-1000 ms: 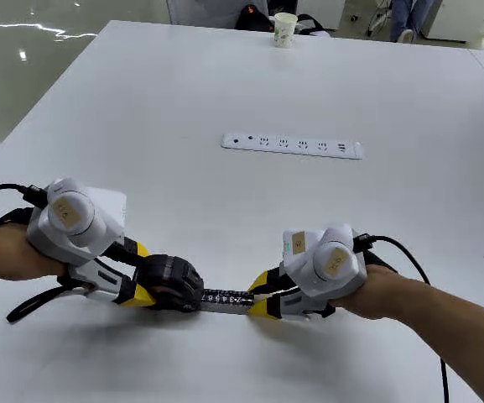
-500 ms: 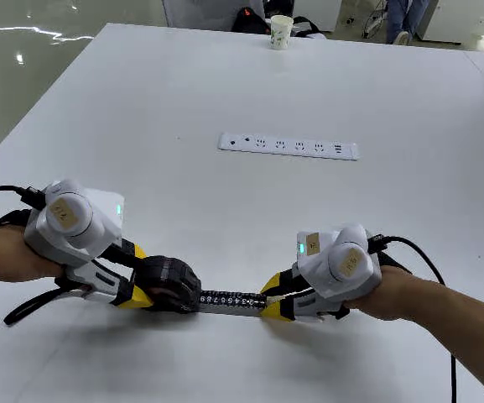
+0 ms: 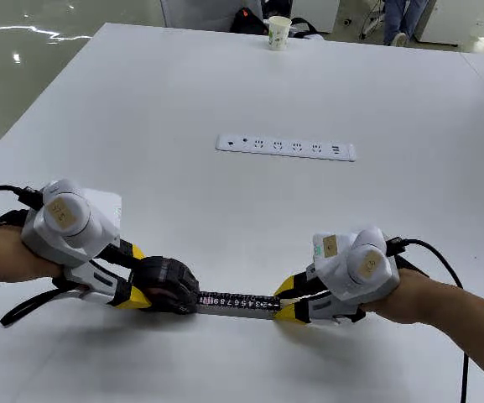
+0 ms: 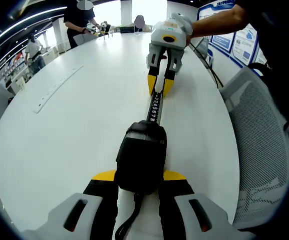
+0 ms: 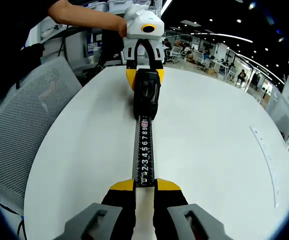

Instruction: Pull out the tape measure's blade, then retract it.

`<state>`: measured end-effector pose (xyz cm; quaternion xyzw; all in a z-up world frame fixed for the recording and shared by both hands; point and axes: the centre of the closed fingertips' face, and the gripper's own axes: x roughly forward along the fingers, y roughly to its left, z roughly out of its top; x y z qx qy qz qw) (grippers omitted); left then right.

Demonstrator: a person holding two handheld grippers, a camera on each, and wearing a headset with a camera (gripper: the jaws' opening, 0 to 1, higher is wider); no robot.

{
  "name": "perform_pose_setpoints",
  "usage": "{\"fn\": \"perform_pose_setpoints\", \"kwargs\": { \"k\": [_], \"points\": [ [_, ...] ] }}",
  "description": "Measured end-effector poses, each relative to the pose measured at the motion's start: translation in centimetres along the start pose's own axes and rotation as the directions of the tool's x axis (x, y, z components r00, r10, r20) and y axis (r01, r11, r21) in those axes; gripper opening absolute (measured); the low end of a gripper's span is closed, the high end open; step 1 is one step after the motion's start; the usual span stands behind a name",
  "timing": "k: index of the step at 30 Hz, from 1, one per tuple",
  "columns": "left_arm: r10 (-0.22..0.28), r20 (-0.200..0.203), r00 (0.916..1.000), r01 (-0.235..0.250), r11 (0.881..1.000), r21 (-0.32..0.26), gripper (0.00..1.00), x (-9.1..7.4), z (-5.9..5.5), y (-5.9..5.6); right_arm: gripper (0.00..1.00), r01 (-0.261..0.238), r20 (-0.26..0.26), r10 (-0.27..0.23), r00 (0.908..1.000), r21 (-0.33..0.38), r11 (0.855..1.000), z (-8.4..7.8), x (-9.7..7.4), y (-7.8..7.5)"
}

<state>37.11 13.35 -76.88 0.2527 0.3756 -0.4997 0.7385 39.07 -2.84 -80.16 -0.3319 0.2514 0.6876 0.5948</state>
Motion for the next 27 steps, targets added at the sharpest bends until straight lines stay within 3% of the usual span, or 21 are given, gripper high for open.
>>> {"fn": "perform_pose_setpoints", "kwargs": {
  "k": [27],
  "points": [
    [0.002, -0.012, 0.9999, -0.002, 1.0, 0.001, 0.25, 0.1, 0.0, 0.0, 0.08, 0.01, -0.048, -0.008, 0.9988, 0.03, 1.0, -3.3, -2.9, 0.3]
  ]
}}
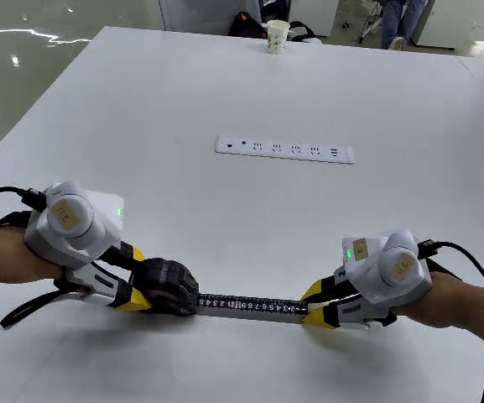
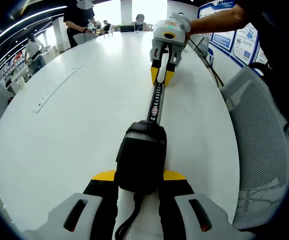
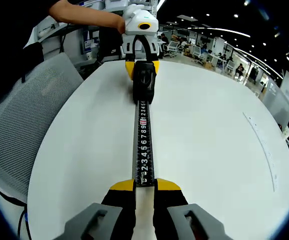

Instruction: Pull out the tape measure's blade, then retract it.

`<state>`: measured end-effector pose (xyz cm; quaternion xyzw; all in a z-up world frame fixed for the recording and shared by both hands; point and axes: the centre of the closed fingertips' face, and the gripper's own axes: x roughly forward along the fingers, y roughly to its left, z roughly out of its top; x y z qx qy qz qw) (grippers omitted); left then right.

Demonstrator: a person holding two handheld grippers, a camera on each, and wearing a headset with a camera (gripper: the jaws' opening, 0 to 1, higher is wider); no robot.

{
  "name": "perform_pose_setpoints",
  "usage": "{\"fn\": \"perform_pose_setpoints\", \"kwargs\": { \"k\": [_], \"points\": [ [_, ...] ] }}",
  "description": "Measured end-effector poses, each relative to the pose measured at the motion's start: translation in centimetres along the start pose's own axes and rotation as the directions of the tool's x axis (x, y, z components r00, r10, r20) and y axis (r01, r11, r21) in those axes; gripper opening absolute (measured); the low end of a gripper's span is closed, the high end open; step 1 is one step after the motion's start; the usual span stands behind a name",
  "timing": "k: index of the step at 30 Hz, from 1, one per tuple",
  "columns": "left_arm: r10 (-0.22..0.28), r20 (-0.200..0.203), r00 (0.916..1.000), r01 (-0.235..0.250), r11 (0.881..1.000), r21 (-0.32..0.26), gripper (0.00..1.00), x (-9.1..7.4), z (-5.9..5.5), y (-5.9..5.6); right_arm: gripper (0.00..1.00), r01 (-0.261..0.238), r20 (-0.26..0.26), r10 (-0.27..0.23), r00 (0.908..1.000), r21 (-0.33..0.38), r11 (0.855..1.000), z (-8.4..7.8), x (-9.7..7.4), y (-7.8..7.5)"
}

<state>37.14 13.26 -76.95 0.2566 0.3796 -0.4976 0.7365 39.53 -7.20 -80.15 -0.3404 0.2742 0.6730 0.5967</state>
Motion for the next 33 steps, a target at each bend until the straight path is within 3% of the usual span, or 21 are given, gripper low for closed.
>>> {"fn": "perform_pose_setpoints", "kwargs": {
  "k": [33],
  "points": [
    [-0.004, -0.012, 0.9999, 0.004, 1.0, -0.001, 0.25, 0.1, 0.1, 0.0, 0.08, 0.021, -0.076, -0.017, 0.997, 0.049, 0.999, -4.9, -3.9, -0.2]
  ]
}}
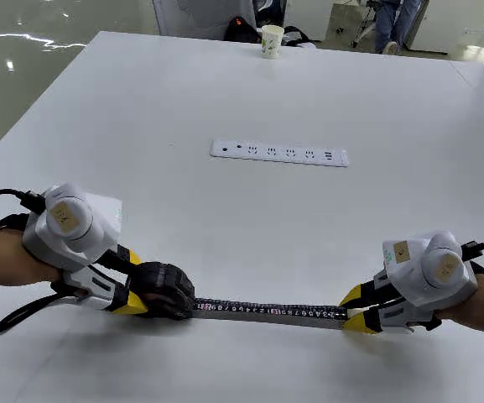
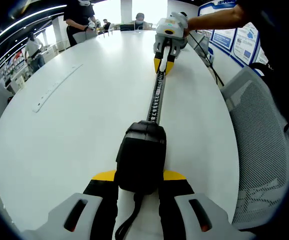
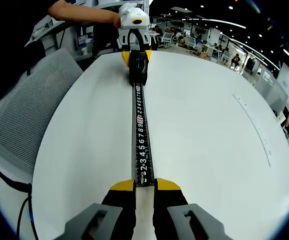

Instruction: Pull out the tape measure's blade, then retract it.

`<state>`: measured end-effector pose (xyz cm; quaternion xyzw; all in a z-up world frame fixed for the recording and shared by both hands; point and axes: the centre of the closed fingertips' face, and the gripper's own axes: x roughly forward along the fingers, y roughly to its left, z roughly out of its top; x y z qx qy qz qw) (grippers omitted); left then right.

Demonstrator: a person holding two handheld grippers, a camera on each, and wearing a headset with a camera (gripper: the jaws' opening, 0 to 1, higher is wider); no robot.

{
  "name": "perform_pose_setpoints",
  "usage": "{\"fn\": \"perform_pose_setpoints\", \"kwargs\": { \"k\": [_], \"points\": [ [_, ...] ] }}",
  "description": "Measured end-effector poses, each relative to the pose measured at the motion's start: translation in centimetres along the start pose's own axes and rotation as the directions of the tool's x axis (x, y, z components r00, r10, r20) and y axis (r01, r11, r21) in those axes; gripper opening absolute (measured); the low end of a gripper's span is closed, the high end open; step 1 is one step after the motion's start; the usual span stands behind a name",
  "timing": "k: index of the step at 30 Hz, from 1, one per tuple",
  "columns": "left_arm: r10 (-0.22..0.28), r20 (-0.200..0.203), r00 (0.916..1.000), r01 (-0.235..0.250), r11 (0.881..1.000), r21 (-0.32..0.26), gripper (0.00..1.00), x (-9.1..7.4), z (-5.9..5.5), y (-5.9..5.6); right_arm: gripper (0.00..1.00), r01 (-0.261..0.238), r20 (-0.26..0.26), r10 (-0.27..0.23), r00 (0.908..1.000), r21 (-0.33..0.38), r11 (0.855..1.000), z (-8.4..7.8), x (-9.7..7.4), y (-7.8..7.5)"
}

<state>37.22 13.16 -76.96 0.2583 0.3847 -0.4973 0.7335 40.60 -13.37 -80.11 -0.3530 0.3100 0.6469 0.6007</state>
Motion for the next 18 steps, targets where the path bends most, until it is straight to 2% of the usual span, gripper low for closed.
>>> {"fn": "perform_pose_setpoints", "kwargs": {
  "k": [5, 18],
  "points": [
    [0.0, -0.001, 1.0, 0.0, 1.0, 0.0, 0.26, -0.01, 0.03, -0.04, 0.08, 0.006, -0.008, -0.006, 0.9999, 0.009, 1.0, -0.6, -0.35, -0.1],
    [0.01, -0.017, 0.9998, -0.009, 1.0, 0.023, 0.26, 0.1, 0.05, -0.13, 0.09, -0.003, -0.025, 0.004, 0.9997, 0.028, 1.0, -0.65, -0.15, -0.03]
  ]
}}
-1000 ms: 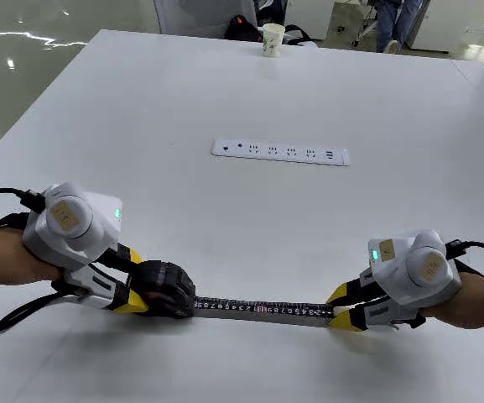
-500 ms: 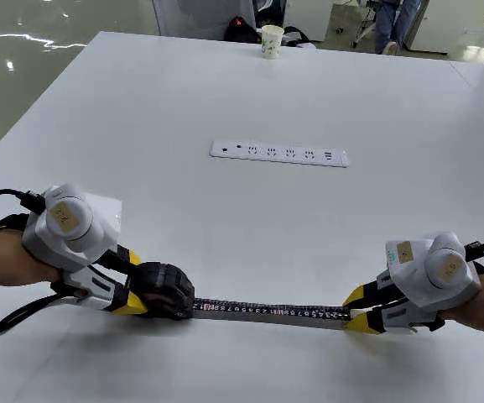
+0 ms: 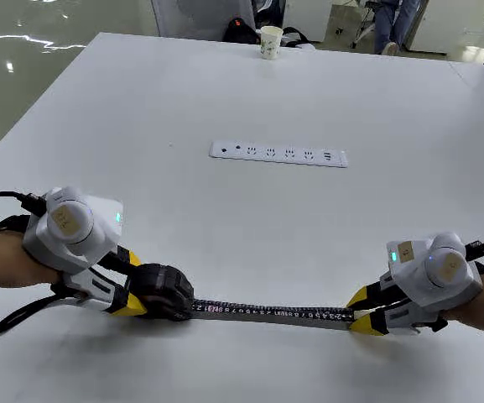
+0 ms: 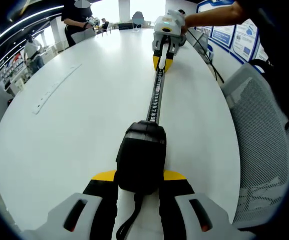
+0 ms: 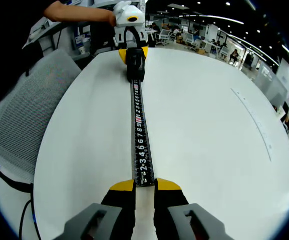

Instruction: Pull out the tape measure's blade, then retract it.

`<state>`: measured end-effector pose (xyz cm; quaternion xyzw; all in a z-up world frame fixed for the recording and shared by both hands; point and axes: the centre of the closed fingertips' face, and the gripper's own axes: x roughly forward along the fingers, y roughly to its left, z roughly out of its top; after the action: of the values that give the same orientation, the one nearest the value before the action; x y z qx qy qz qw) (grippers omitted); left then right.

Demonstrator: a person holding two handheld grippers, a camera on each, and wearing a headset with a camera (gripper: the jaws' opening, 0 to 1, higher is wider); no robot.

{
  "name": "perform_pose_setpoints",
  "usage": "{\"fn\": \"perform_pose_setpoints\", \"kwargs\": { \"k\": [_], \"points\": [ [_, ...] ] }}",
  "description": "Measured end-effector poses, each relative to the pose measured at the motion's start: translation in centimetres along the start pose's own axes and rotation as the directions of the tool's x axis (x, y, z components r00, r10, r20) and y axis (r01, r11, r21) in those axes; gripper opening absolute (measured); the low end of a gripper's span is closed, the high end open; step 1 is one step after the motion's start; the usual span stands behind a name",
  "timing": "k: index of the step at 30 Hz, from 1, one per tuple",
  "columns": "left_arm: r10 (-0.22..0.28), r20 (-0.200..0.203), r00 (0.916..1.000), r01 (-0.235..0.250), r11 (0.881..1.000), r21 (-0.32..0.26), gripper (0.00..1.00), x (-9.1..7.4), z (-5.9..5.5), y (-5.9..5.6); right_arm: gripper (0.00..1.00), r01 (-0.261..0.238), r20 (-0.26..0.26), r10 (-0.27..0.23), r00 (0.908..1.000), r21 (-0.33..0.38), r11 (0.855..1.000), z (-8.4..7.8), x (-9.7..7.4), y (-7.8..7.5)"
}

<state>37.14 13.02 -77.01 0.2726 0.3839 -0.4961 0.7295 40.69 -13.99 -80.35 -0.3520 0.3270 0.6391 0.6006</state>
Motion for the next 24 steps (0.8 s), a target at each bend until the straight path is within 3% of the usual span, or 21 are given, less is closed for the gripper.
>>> {"fn": "perform_pose_setpoints", "kwargs": {
  "k": [24],
  "points": [
    [0.0, -0.038, 0.9993, 0.001, 1.0, 0.028, 0.27, 0.16, -0.2, 0.22, 0.12, -0.038, -0.077, 0.037, 0.9963, -0.007, 0.999, -0.08, 0.11, 0.0]
  ]
}}
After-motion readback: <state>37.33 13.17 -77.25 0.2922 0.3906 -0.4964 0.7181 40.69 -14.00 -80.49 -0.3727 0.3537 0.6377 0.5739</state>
